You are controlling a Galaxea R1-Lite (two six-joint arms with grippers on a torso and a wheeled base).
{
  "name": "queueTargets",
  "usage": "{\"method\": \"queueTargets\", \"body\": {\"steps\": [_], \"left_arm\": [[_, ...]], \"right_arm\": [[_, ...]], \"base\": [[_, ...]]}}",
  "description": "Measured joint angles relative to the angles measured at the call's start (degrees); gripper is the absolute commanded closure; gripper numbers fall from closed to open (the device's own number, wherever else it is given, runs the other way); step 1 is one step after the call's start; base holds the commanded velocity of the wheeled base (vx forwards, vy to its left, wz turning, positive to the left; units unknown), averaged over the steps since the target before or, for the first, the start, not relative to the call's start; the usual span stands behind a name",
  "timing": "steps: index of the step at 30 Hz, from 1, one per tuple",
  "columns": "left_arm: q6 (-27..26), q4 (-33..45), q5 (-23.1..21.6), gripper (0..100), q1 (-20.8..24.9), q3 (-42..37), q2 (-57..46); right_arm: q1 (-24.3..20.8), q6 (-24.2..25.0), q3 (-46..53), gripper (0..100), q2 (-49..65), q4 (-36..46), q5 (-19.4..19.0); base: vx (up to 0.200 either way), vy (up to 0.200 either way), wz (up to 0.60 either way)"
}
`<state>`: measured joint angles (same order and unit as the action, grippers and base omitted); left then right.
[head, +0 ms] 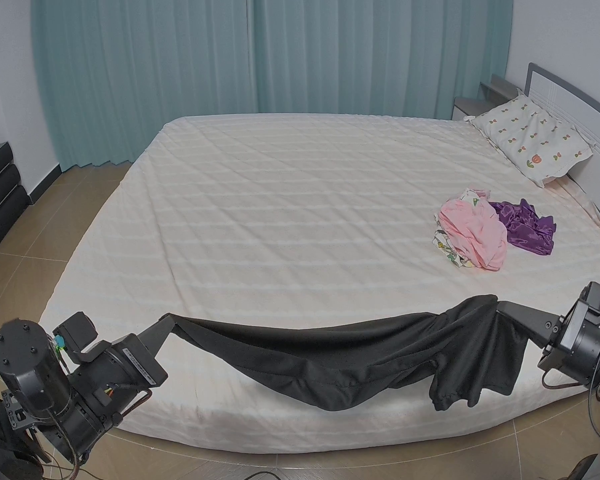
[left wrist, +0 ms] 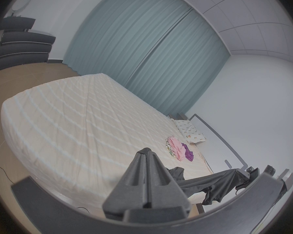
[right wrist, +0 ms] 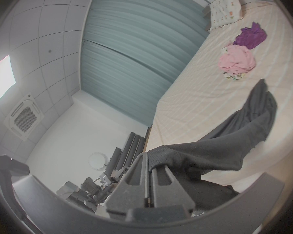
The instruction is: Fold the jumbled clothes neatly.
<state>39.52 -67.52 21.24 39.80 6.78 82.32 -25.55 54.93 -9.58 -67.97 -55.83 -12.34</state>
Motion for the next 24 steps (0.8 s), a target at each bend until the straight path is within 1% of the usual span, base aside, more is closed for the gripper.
{"method": "queueTargets", "body": {"steps": [1, 2, 5, 10, 13, 17, 24], "left_arm": [[-0.2, 0.0, 0.2, 100, 0.1, 0.2, -0.2], [-0.7, 0.1, 0.5, 100, 0.4, 0.8, -0.8], [-1.9, 1.4, 1.1, 100, 0.7, 2.5, -2.1], [-3.5, 5.3, 1.8, 100, 1.0, 7.3, -5.4], [-4.1, 9.1, 2.3, 100, 0.8, 11.0, -7.7], [-4.5, 12.1, 2.8, 100, -0.1, 15.0, -9.7], [-4.7, 15.8, 3.0, 100, -1.2, 18.6, -10.1]], "right_arm": [[0.0, 0.0, -1.3, 100, 0.9, 2.1, 0.3], [0.1, 0.0, -4.4, 100, 2.8, 6.4, 0.8], [0.5, -0.3, -12.3, 100, 6.4, 14.4, 1.8], [2.5, -0.9, -24.5, 100, 9.9, 21.3, 2.8], [4.3, -1.3, -30.7, 100, 9.6, 22.9, 3.0], [6.2, -1.9, -35.8, 100, 5.9, 23.3, 3.2], [9.2, -2.8, -41.6, 100, -4.4, 18.7, 3.2]], "base": [[0.000, 0.000, 0.00], [0.000, 0.000, 0.00], [0.000, 0.000, 0.00], [0.000, 0.000, 0.00], [0.000, 0.000, 0.00], [0.000, 0.000, 0.00], [0.000, 0.000, 0.00]]}}
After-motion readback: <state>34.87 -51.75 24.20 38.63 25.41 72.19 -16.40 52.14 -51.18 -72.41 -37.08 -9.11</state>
